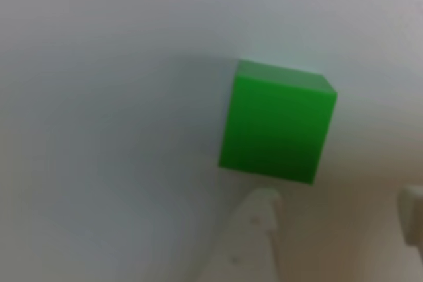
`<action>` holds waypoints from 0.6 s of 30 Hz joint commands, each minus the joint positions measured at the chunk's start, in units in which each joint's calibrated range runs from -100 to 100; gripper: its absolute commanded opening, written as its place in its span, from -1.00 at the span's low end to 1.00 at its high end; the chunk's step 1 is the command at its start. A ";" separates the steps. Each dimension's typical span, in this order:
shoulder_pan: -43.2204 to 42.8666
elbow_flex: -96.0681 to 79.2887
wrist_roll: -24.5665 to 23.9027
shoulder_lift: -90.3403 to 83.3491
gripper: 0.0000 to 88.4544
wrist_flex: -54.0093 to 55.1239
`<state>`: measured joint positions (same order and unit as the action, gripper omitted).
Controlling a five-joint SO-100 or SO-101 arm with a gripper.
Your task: Pick up green cube and drop it in the blue box
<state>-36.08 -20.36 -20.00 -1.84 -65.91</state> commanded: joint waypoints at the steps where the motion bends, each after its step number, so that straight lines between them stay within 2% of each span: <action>1: -0.10 2.58 -0.20 0.00 -0.58 -0.01; 12: -0.25 2.76 -0.29 -0.09 -0.43 0.72; 18: -1.32 2.85 -0.29 -0.09 -0.42 4.31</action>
<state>-36.15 -20.36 -20.15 -1.59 -64.50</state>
